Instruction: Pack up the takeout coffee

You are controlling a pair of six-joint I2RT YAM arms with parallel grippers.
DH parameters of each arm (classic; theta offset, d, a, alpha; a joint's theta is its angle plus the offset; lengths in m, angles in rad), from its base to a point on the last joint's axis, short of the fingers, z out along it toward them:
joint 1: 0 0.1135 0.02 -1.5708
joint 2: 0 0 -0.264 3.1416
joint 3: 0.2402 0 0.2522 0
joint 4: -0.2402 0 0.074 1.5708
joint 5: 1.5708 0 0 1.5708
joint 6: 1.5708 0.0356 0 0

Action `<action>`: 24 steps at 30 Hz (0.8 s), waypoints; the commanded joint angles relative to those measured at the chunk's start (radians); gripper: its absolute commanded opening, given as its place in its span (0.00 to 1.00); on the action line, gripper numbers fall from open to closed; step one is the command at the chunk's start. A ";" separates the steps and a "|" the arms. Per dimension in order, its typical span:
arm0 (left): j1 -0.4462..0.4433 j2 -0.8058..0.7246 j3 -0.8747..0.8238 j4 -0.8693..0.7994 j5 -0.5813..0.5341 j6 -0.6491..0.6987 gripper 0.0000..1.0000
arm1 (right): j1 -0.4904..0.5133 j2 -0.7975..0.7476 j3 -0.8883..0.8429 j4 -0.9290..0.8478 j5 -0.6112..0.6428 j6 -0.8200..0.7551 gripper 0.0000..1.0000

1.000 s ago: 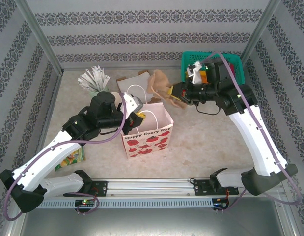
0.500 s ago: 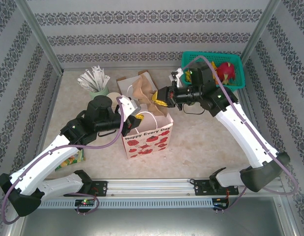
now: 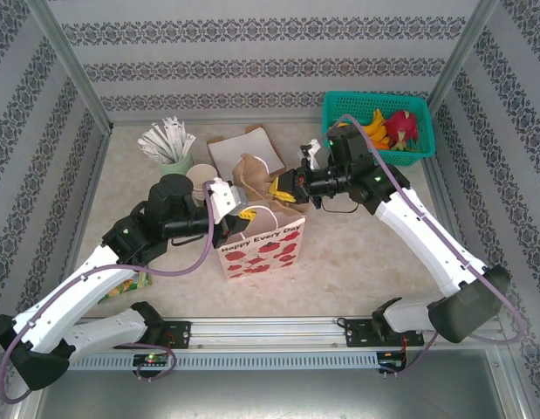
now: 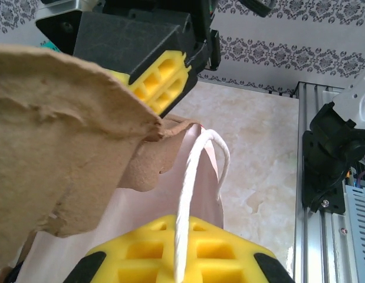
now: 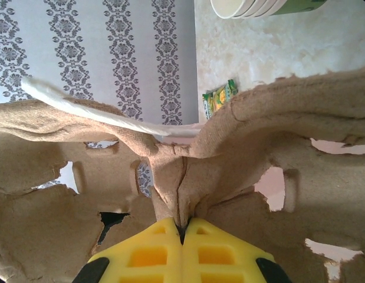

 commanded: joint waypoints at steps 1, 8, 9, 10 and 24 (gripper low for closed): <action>-0.015 -0.003 -0.016 0.039 0.014 0.047 0.01 | 0.039 -0.016 0.045 0.014 0.011 0.034 0.00; -0.015 0.015 -0.015 0.035 -0.016 0.054 0.01 | 0.089 -0.040 0.057 0.031 0.026 0.058 0.00; -0.016 0.013 -0.017 0.036 -0.019 0.054 0.01 | 0.088 -0.045 0.045 0.038 0.028 0.062 0.00; -0.015 0.011 -0.017 0.036 -0.021 0.053 0.01 | 0.088 -0.049 0.031 0.049 0.028 0.069 0.00; -0.016 0.021 -0.023 0.025 -0.048 0.064 0.01 | 0.093 -0.061 0.075 0.062 0.009 0.050 0.00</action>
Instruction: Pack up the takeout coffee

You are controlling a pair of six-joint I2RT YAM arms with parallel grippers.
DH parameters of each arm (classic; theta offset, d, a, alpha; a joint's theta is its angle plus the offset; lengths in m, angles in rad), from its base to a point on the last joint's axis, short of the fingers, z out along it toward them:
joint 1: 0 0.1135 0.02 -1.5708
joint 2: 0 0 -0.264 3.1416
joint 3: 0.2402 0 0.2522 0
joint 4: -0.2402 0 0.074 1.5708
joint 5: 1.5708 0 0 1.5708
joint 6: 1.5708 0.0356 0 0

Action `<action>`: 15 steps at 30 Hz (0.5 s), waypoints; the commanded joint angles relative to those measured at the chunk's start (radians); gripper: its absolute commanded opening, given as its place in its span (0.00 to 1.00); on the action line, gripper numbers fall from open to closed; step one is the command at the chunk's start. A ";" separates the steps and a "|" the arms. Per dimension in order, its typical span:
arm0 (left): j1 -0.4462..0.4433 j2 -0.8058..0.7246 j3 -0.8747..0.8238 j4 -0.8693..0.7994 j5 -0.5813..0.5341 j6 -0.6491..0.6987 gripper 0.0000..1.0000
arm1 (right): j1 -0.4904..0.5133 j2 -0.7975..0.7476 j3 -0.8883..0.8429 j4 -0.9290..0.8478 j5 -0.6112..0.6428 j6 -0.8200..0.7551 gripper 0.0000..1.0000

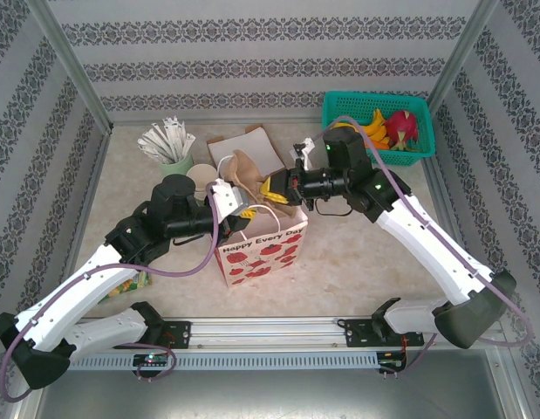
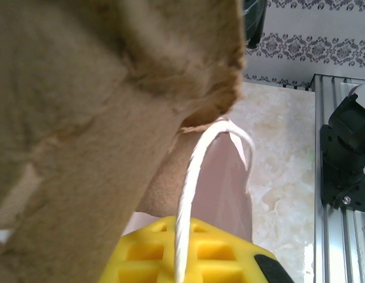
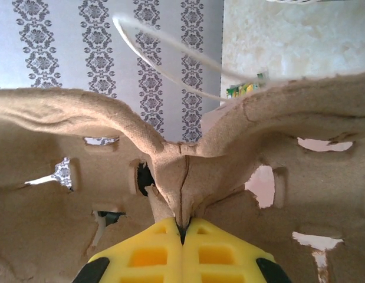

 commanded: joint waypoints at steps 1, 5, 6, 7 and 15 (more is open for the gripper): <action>-0.016 0.005 -0.010 -0.001 -0.012 0.028 0.01 | 0.012 -0.026 0.037 0.010 -0.035 -0.017 0.00; -0.016 0.004 -0.009 -0.009 -0.023 0.034 0.00 | 0.030 -0.048 -0.019 0.069 -0.029 0.023 0.00; -0.015 0.004 -0.010 -0.010 -0.024 0.035 0.00 | 0.033 -0.051 -0.028 0.085 -0.030 0.032 0.00; -0.015 0.005 -0.010 -0.013 -0.025 0.036 0.00 | 0.036 -0.053 -0.033 0.093 -0.030 0.038 0.00; -0.016 -0.007 -0.014 -0.011 0.006 0.043 0.00 | 0.008 -0.039 -0.096 0.024 -0.001 -0.006 0.00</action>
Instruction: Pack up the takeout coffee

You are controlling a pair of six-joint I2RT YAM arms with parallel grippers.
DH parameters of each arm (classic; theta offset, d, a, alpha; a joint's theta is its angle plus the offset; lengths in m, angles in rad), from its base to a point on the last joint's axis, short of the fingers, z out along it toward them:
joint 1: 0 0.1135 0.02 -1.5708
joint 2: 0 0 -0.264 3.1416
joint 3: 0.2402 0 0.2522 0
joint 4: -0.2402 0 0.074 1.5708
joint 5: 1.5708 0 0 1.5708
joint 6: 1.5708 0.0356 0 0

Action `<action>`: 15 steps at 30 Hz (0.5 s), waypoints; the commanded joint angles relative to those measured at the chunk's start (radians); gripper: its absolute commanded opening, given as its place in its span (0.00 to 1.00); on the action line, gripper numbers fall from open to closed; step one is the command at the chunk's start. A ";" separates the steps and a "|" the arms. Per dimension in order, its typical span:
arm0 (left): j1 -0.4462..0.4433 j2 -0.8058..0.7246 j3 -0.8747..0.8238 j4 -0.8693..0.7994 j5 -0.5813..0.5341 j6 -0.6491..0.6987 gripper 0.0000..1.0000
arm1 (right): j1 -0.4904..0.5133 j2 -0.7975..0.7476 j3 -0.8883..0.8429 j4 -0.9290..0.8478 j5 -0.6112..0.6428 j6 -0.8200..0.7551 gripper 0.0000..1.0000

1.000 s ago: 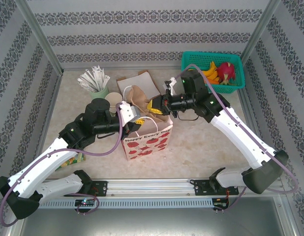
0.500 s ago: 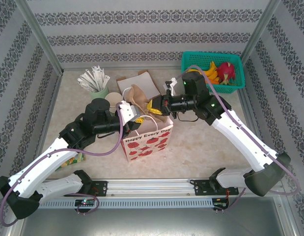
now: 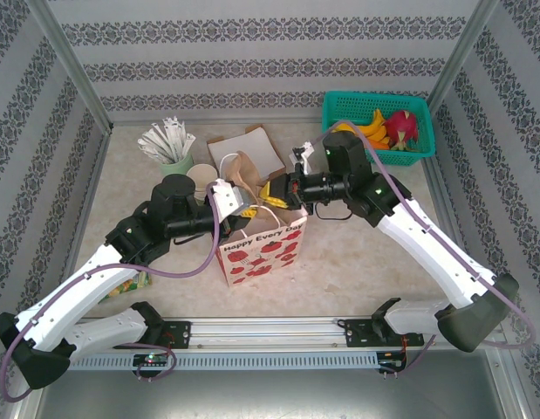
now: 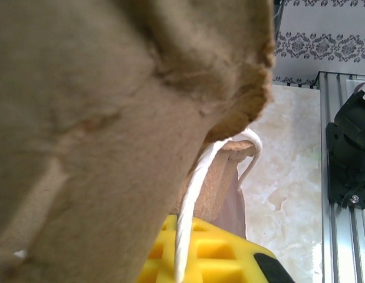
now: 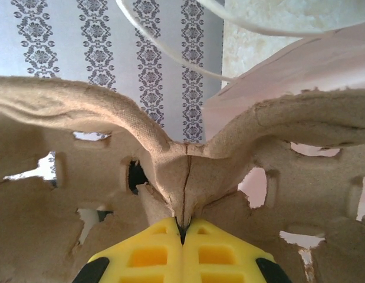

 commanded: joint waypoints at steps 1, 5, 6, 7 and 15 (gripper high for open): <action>-0.015 -0.012 -0.013 -0.016 0.022 0.025 0.00 | -0.019 -0.009 -0.042 -0.012 0.005 -0.029 0.00; -0.015 -0.035 -0.010 -0.027 0.045 0.030 0.01 | -0.034 0.020 -0.024 -0.059 0.039 -0.054 0.00; -0.016 -0.040 -0.010 -0.030 0.048 0.030 0.02 | -0.034 0.024 -0.024 -0.067 0.046 -0.057 0.00; -0.016 -0.048 -0.010 -0.033 0.056 0.032 0.02 | -0.034 0.026 -0.025 -0.079 0.059 -0.062 0.00; -0.020 -0.084 0.015 -0.075 0.207 0.029 0.07 | -0.026 0.049 0.024 -0.228 0.149 -0.180 0.00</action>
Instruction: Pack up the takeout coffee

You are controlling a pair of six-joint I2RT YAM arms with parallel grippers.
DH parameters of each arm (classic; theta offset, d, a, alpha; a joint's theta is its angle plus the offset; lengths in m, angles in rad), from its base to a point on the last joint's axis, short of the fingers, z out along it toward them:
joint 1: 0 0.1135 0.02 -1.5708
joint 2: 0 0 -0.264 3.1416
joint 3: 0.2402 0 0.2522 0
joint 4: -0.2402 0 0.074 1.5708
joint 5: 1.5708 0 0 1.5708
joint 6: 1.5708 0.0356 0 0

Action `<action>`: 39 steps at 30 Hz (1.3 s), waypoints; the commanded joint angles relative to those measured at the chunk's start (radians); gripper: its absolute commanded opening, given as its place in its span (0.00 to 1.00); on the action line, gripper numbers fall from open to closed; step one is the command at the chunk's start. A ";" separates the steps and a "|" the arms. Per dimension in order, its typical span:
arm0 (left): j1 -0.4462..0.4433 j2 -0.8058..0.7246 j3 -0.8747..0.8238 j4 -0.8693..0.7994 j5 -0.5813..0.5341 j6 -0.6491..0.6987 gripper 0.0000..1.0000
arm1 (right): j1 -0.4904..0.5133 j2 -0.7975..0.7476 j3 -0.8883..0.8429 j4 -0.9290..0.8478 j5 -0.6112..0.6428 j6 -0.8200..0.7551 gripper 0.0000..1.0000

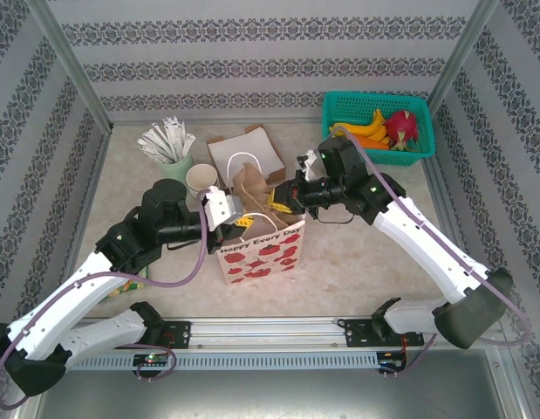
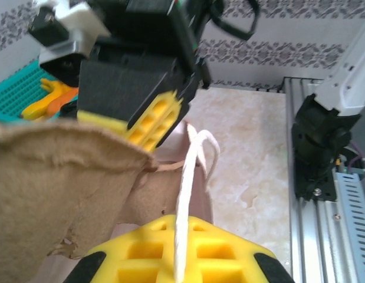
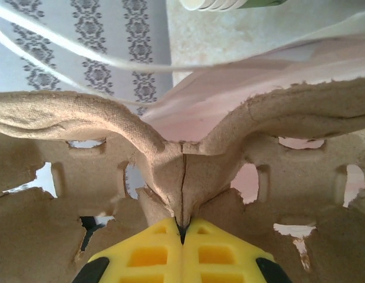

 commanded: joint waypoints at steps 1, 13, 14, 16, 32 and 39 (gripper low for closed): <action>-0.020 -0.013 0.033 -0.044 0.124 0.024 0.08 | 0.006 0.022 0.052 -0.107 0.062 -0.109 0.00; -0.017 -0.025 0.082 -0.002 0.114 0.091 0.55 | 0.067 0.104 0.146 -0.283 0.247 -0.296 0.00; -0.017 -0.031 0.083 0.012 0.078 0.084 0.59 | 0.074 0.119 0.158 -0.298 0.261 -0.312 0.00; -0.014 -0.038 0.088 0.029 0.029 0.080 0.63 | 0.087 0.142 0.176 -0.319 0.279 -0.337 0.00; 0.256 0.276 0.350 -0.021 -0.409 -0.440 0.93 | 0.133 0.286 0.304 -0.451 0.317 -0.547 0.00; 0.257 0.409 0.441 -0.081 -0.224 -0.432 0.81 | 0.136 0.298 0.312 -0.477 0.353 -0.559 0.00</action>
